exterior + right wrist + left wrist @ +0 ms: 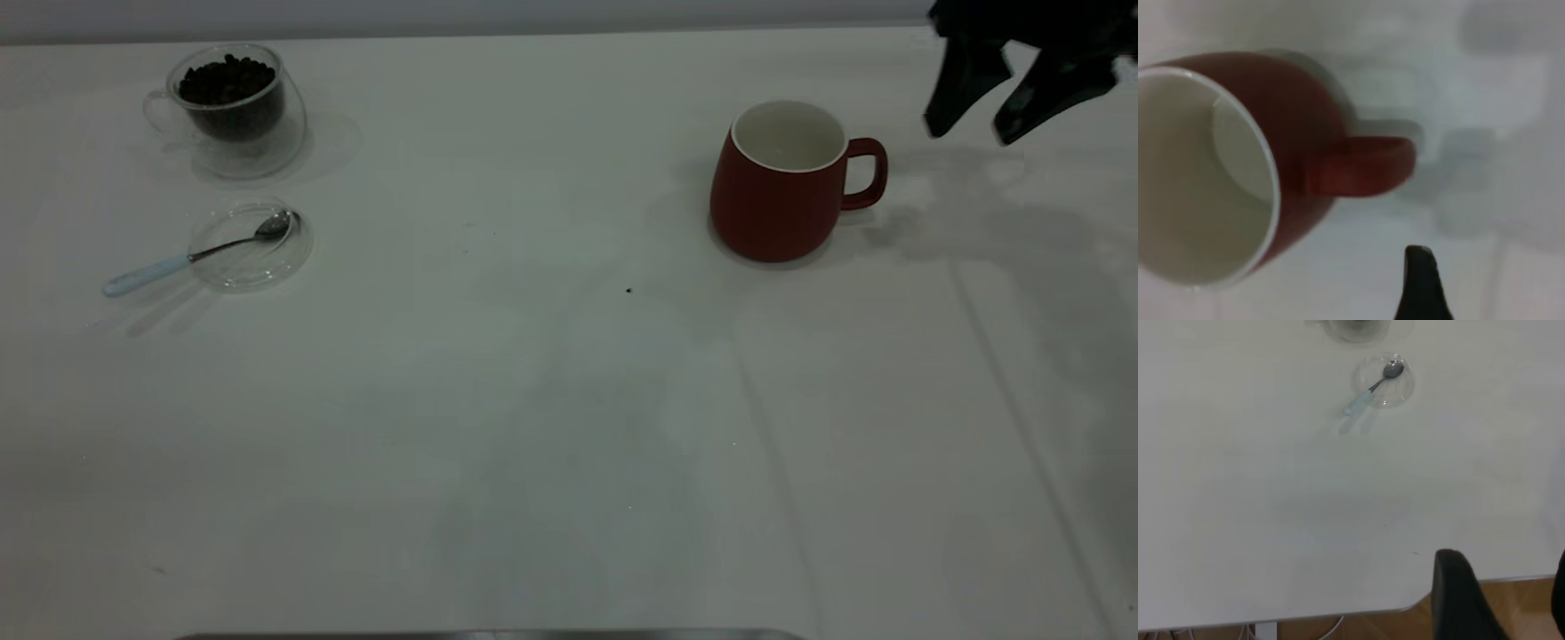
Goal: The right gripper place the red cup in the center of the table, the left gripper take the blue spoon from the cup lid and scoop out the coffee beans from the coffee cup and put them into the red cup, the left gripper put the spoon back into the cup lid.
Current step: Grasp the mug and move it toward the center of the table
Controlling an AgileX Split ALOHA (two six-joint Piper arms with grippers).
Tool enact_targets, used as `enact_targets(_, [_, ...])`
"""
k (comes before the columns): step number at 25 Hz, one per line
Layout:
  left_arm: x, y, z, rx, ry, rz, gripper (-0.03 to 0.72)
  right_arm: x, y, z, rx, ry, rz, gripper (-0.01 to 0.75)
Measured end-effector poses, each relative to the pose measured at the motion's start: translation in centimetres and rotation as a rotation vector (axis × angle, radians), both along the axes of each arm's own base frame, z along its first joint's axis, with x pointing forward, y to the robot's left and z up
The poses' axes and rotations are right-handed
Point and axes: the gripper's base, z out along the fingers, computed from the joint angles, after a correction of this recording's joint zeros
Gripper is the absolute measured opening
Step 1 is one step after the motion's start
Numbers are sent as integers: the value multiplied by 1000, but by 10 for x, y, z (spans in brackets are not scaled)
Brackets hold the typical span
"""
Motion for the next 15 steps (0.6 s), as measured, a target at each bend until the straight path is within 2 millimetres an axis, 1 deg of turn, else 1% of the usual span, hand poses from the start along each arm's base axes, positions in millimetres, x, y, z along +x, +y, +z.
enact_targets(2, [0, 0, 0, 0, 0, 0, 400, 4, 4, -11, 24, 28, 6, 573])
enact_targets(8, [0, 0, 0, 0, 0, 0, 400, 9, 26, -31, 76, 59, 43, 573])
enact_targets(10, [0, 0, 0, 0, 0, 0, 400, 8, 32, -36, 81, 67, 53, 573])
enact_targets(15, [0, 0, 0, 0, 0, 0, 400, 6, 50, -37, 89, 62, 85, 573])
